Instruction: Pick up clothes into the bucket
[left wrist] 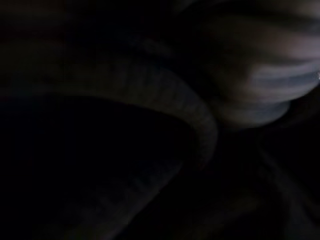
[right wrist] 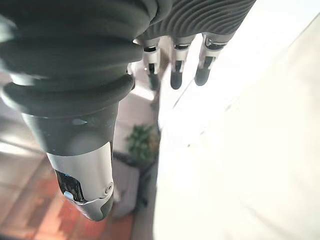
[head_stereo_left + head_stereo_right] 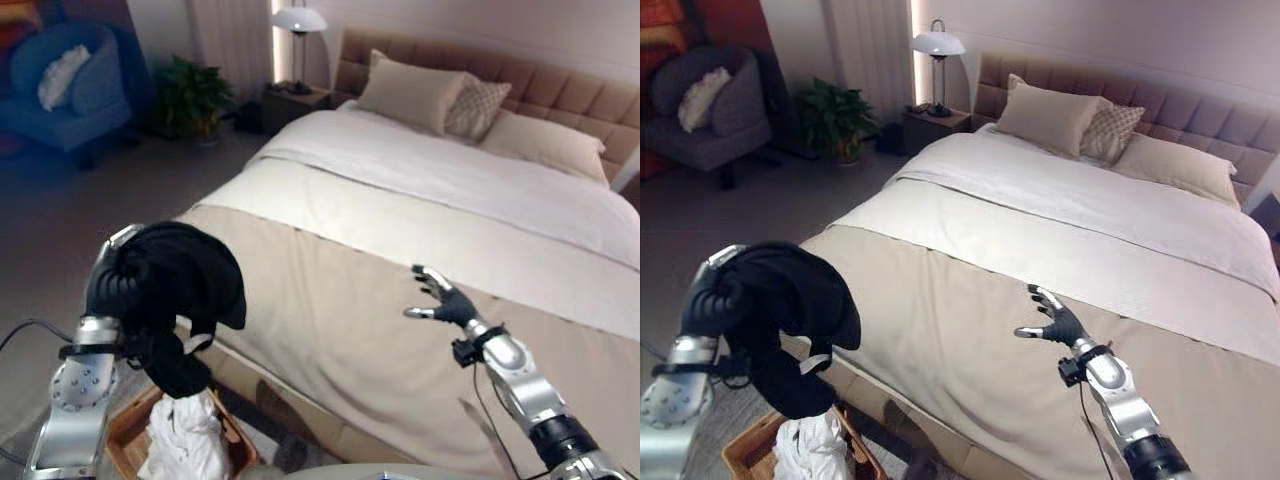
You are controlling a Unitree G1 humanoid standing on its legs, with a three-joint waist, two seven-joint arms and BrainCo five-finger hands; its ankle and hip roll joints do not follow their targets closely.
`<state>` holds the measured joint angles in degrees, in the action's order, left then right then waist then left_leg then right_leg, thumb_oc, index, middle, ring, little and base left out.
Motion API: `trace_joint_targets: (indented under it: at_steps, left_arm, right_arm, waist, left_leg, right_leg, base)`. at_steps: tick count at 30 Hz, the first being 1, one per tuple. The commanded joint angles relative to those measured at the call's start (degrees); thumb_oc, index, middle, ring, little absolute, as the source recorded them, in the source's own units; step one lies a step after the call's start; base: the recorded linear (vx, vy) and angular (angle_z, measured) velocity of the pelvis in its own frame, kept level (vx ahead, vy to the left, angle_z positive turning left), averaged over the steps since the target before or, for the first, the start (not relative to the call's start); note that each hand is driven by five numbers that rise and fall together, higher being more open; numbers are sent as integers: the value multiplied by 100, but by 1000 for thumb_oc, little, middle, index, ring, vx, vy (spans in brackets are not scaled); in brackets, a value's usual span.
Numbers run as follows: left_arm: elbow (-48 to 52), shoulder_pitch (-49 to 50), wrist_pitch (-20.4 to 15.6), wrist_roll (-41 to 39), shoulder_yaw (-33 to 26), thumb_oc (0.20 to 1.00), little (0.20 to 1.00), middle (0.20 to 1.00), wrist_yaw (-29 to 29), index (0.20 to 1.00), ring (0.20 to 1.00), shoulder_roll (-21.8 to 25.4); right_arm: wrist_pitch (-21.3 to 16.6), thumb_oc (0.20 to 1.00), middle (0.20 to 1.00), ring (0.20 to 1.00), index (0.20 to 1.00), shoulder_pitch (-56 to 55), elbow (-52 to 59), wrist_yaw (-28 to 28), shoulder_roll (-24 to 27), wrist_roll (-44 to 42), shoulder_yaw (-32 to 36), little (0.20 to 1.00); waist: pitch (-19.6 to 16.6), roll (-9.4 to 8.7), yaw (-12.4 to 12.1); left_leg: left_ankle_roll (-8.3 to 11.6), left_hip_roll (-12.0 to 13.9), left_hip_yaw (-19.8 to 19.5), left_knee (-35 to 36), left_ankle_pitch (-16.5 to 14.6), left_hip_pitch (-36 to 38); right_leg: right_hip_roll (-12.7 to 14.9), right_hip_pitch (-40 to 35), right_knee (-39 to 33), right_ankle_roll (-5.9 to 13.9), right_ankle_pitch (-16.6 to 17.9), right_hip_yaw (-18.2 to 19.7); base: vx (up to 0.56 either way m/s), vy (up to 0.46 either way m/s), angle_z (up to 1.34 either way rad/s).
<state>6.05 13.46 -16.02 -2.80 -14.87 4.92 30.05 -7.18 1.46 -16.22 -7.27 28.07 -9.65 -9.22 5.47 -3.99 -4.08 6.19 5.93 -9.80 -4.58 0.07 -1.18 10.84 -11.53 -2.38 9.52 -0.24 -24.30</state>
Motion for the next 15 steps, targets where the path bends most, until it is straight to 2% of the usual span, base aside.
trace_joint_targets:
  at_steps: [1,4,5,6,7,8,9,10,11,15]
  left_arm:
    - [-213,-121,-257,283,-158,200,200,200,312,200,200,254]
    - [-515,-229,-218,329,-85,200,200,200,393,200,200,200]
    - [-608,-304,-182,397,-53,200,200,200,434,200,200,191]
    - [-774,-499,-160,461,36,200,200,200,504,200,200,153]
    - [-932,-630,-122,486,92,200,200,200,539,200,200,111]
    - [-975,-672,-137,495,109,200,200,200,553,200,200,105]
    - [-1105,-770,-138,613,176,200,200,200,635,200,200,123]
    - [-1101,-807,-160,640,187,200,200,200,698,200,200,147]
    - [-1116,-814,-161,624,150,200,200,200,743,200,200,142]
    - [-1229,-984,-142,569,75,200,200,200,984,200,200,171]
  right_arm:
    - [-524,1000,1000,1000,1000,-47,502,165,77,-77,339,1000]
    - [-596,1000,1000,1000,1000,-100,414,241,42,-108,421,1000]
    - [-613,1000,1000,1000,1000,-85,414,280,56,-114,419,1000]
    - [-637,1000,1000,1000,1000,-88,450,309,107,-122,473,1000]
    - [-650,1000,1000,1000,1000,-110,524,300,150,-171,526,1000]
    - [-642,1000,1000,1000,1000,-107,538,294,166,-180,539,1000]
    - [-645,1000,1000,1000,1000,-82,567,274,140,-294,508,1000]
    - [-653,1000,1000,1000,1000,-68,533,278,111,-291,531,1000]
    - [-650,1000,1000,1000,1000,-91,549,271,81,-284,553,1000]
    - [-658,1000,1000,1000,1000,-172,575,290,30,-348,578,1000]
  waist:
    - [38,-13,-12]
    - [136,73,-24]
    - [194,67,9]
    - [283,52,102]
    - [318,36,290]
    - [314,30,264]
    - [420,-25,280]
    - [487,-48,206]
    - [503,-50,206]
    - [751,-76,110]
  left_leg:
    - [127,-27,-428,-273,401,-683]
    - [235,35,-753,14,773,-945]
    - [270,73,-719,-15,719,-1024]
    - [214,105,-395,-195,637,-1182]
    - [27,215,259,-475,479,-1218]
    - [-7,187,298,-578,401,-1269]
    - [-98,270,520,-1069,65,-1281]
    - [-87,275,456,-1364,-101,-1358]
    - [-72,360,503,-1345,-123,-1328]
    - [-65,305,432,-1174,-22,-1380]
  right_leg:
    - [-94,648,1161,-375,-468,-195]
    - [-186,813,1248,-400,-564,-597]
    - [-186,838,1347,-377,-697,-563]
    - [-57,974,1522,-371,-704,-684]
    - [71,1076,1640,-386,-635,-802]
    - [120,1126,1706,-363,-664,-764]
    - [283,1271,1876,-410,-671,-712]
    - [350,1310,2015,-420,-726,-642]
    - [401,1280,2115,-417,-754,-651]
    - [527,1256,2463,-398,-921,-706]
  base:
    - [-165,-63,93]
    - [-157,-67,92]
    - [-152,-16,85]
    - [-201,52,57]
    - [-204,115,60]
    - [-168,152,99]
    - [-68,121,104]
    - [-31,121,68]
    - [87,72,12]
    - [-25,55,11]
